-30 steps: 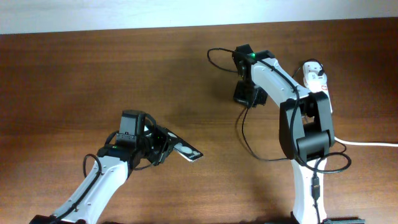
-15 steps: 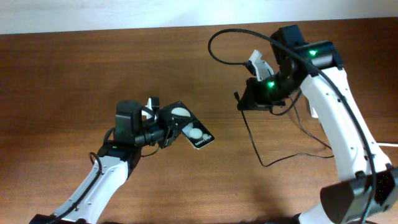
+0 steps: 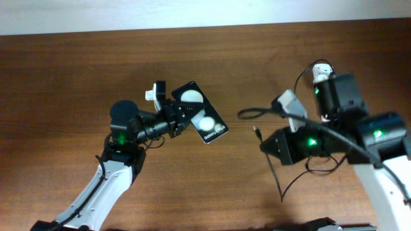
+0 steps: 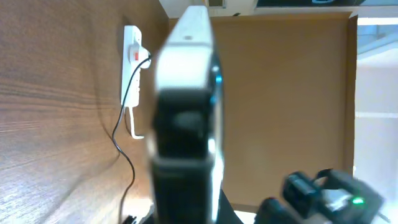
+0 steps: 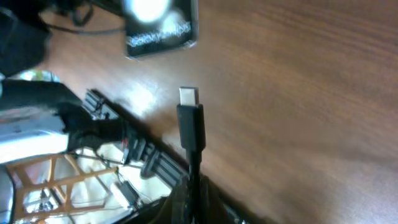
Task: Plug charger to phone and switch on socket
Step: 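Bring the cable plug up to the phone's bottom port, then push the USB-C plug into the phone port with the right gripper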
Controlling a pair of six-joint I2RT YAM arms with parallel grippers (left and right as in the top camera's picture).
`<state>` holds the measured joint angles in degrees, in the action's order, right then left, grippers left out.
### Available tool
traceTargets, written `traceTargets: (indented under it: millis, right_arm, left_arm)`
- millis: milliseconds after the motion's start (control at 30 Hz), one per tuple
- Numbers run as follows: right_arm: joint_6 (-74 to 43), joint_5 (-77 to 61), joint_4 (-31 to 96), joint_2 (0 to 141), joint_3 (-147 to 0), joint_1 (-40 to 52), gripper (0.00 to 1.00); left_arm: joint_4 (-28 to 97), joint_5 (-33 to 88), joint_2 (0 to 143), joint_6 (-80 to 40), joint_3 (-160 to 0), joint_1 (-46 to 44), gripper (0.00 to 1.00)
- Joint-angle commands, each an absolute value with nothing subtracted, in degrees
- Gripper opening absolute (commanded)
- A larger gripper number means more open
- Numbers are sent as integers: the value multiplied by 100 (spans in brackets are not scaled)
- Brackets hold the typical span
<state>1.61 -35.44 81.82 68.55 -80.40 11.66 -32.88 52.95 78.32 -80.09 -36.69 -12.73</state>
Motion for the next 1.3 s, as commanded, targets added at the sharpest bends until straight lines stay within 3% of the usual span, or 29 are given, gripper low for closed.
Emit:
traceTargets:
  millis: [0,133,233,500,1267]
  right_arm:
    - [40,-3577,7826,6449,-7201,1166,4]
    - [-3,-3382,7476,6410,-7017,1686,4]
    - [-902,-2274,6912,6412,-7017,2526,4]
    - [-1284,-2241,6401,6705,-7017,3795,4]
    - [-2307,-2373,6442,6836,-7017,3835,4]
  left_arm:
    - [-3382,5472,7767,-8162,-3767,-1264,3]
    - [-3380,5476,7769,-8160,-3767,-1264,4]
    - [-3380,5612,7767,-8160,-3767,-1264,6]
    - [-3380,6023,7767,-7789,-3767,-1258,3]
    - [-3380,6025,7767,-8034,-3767,-1260,0]
